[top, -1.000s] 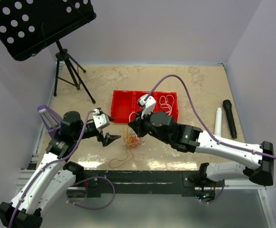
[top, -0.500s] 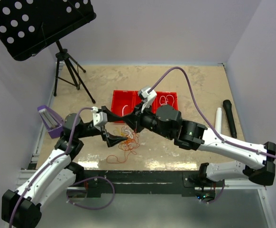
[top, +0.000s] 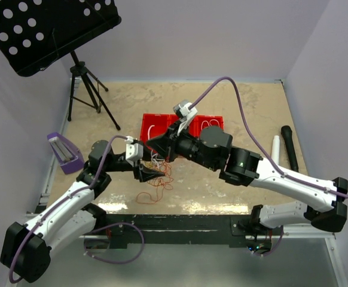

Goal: Untangle the cables

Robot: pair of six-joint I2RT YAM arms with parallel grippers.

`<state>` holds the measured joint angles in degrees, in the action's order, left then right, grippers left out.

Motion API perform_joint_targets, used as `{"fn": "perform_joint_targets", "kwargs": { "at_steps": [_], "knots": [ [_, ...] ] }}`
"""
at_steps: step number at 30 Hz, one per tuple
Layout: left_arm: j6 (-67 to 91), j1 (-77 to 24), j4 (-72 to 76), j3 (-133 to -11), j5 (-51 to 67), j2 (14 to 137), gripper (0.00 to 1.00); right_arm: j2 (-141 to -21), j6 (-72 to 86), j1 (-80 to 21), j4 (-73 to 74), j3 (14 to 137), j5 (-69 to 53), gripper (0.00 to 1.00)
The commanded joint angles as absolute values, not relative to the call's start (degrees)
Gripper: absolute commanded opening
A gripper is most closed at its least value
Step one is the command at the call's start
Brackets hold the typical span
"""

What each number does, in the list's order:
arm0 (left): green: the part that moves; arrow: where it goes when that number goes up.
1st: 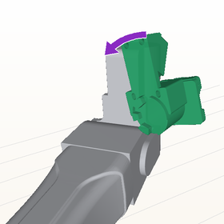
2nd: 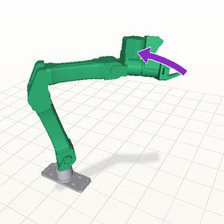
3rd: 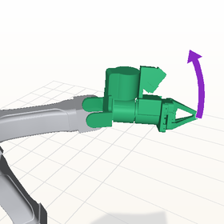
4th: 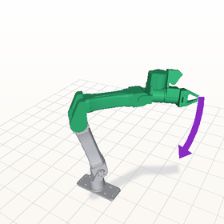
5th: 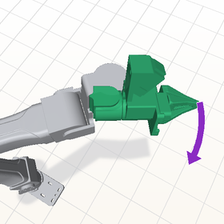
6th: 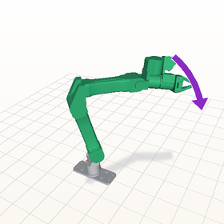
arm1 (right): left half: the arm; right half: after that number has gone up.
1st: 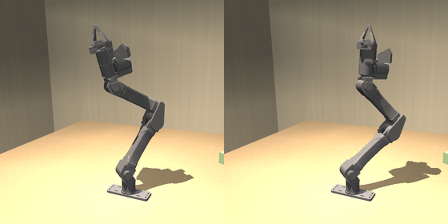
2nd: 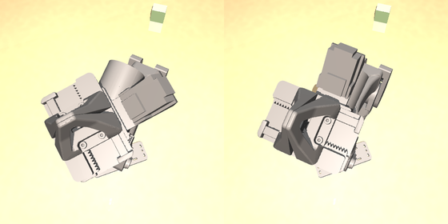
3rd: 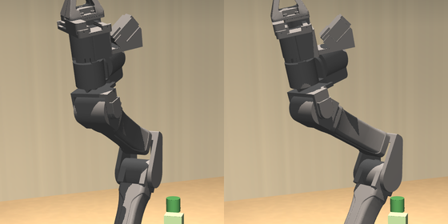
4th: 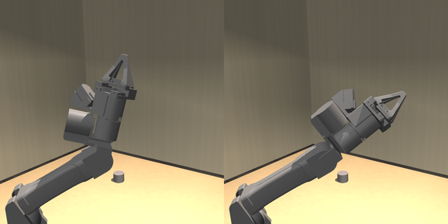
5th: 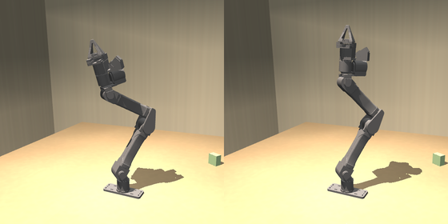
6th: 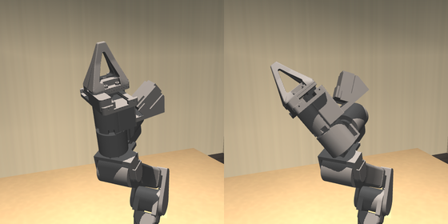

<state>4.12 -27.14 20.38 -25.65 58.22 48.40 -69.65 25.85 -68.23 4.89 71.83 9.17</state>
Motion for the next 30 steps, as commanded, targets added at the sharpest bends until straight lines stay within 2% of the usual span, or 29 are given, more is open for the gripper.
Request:
{"fn": "perform_joint_targets", "kwargs": {
  "at_steps": [1,9,16,21,22,25,29,30],
  "knots": [
    [-5.79,-27.42,19.77,-24.96,58.80,48.16,0.55,-66.80,24.79,-68.12,1.84,79.36,8.26,0.00],
    [-10.80,-27.51,18.55,-23.38,57.31,47.90,0.41,-63.02,24.35,-68.12,4.39,82.52,11.33,0.00],
    [-19.50,-27.77,14.59,-22.15,57.48,47.38,0.17,-60.29,22.24,-68.12,8.69,88.58,14.94,0.00],
    [-22.50,-27.86,12.92,-22.23,56.52,46.85,0.15,-59.85,21.88,-68.12,10.02,90.26,15.55,0.00],
    [-22.06,-27.77,12.92,-22.32,56.51,46.67,0.16,-59.94,22.15,-68.12,10.02,90.00,15.56,0.00],
    [-19.26,-27.77,14.49,-22.94,56.69,46.32,0.47,-60.29,23.02,-68.12,9.50,88.95,14.42,0.00],
    [-8.12,-27.86,22.91,-24.26,60.10,46.49,0.80,-62.13,23.20,-68.12,8.00,89.56,12.40,0.00],
    [-3.74,-27.86,26.33,-24.17,61.42,46.58,0.82,-62.75,23.12,-68.12,7.48,89.65,11.96,0.00]
  ]
}}
